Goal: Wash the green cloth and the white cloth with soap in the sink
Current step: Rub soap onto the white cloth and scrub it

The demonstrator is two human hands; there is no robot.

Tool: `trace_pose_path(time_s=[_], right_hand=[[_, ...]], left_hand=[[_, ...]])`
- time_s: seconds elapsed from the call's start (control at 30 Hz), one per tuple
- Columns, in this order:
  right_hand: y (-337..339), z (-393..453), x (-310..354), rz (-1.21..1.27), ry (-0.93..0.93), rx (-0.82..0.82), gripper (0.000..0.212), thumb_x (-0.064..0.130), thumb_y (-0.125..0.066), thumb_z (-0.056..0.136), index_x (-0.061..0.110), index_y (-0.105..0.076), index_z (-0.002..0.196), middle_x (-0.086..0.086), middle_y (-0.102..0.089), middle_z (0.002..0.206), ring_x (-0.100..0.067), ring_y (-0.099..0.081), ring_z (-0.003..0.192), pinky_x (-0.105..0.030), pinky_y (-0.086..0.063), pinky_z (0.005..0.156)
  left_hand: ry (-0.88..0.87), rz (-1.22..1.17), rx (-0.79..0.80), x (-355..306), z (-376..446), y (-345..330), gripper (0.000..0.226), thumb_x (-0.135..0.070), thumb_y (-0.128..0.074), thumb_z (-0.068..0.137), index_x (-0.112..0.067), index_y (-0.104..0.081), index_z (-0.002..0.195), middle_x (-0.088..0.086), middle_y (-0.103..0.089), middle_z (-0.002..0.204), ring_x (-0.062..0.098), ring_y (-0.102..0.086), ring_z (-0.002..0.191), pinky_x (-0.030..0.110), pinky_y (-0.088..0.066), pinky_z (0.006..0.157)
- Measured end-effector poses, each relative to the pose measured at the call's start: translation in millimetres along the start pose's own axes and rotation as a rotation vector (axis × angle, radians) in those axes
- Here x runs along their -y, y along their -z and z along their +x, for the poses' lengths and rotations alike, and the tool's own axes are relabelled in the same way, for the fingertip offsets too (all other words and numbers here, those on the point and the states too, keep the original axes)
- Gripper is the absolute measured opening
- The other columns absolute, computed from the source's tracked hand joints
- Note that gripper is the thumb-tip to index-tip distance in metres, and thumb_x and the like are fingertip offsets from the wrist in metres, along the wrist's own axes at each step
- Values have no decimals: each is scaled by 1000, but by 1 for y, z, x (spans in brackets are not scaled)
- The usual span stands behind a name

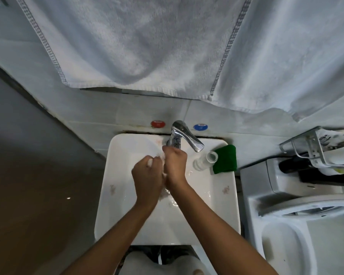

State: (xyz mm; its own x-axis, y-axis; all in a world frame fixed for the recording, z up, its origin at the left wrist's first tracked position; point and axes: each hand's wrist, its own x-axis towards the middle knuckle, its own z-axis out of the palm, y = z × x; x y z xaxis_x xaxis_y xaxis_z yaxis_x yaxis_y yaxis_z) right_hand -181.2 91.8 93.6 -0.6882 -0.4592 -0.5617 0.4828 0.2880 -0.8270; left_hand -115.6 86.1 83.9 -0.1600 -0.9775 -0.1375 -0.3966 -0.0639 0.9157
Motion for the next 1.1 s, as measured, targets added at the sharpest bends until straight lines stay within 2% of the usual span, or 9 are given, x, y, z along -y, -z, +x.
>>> trace_pose_path(time_s=[0.17,0.33,0.5,0.57,0.73,0.83,0.9,1.0,1.1], right_hand=[[-1,-15,-6,-60,19,76,36,5,-57,86,14,-45,53,1,-41,47,-17,-40,49,-26,-35,54],[-8,-4,0,13,-25,-18,33,11,-59,81,14,-43,53,-4,-41,49,-18,-40,51,-33,-37,59],[-4,-18,-18,-100,-40,110,27,29,-61,80,19,-53,56,-13,-51,65,-24,-54,65,-44,-52,68],[-2,-10,-8,-164,78,89,35,24,-62,87,19,-47,55,-7,-46,59,-18,-49,60,-37,-47,65],[21,-4,15,-307,351,191,35,17,-65,89,20,-46,59,13,-45,54,1,-41,51,-12,-36,56],[44,-6,23,-557,422,348,12,28,-72,83,26,-60,83,9,-56,71,-3,-51,66,-18,-42,65],[56,-3,31,-798,474,447,24,39,-72,82,25,-67,101,5,-64,84,-8,-59,78,-24,-47,72],[68,1,47,-1129,556,511,31,52,-68,81,20,-65,81,8,-61,73,-12,-54,74,-28,-37,66],[76,5,57,-1330,519,587,39,58,-69,77,20,-61,79,3,-64,80,-15,-55,78,-30,-34,61]], left_hand=[[-59,65,212,1,21,9,27,-6,-72,76,-5,-58,53,4,-53,48,13,-49,41,15,-37,48],[-53,10,-47,-7,3,3,41,-9,-50,88,-16,-40,49,-5,-41,47,7,-38,44,13,-29,45],[-104,-7,-97,10,31,3,32,-13,-50,89,-3,-50,58,-3,-45,49,8,-43,45,20,-36,45],[-75,7,-67,10,27,2,30,-12,-53,92,-3,-51,63,-5,-47,53,7,-47,49,18,-39,49],[-98,-98,209,1,45,44,28,-31,-59,81,-8,-53,66,-2,-56,61,8,-49,58,24,-42,57],[-190,11,420,-9,55,74,15,-28,-73,76,-23,-61,67,-13,-60,65,2,-52,56,16,-43,50],[-192,52,533,-15,58,84,15,-24,-76,75,-32,-63,72,-14,-62,70,2,-56,57,17,-47,47],[-212,88,699,-20,61,96,17,-28,-71,69,-33,-60,82,-4,-62,84,3,-56,66,20,-48,56],[-260,248,783,-19,64,97,37,0,-71,77,-33,-56,85,6,-60,85,8,-53,67,23,-45,55]])
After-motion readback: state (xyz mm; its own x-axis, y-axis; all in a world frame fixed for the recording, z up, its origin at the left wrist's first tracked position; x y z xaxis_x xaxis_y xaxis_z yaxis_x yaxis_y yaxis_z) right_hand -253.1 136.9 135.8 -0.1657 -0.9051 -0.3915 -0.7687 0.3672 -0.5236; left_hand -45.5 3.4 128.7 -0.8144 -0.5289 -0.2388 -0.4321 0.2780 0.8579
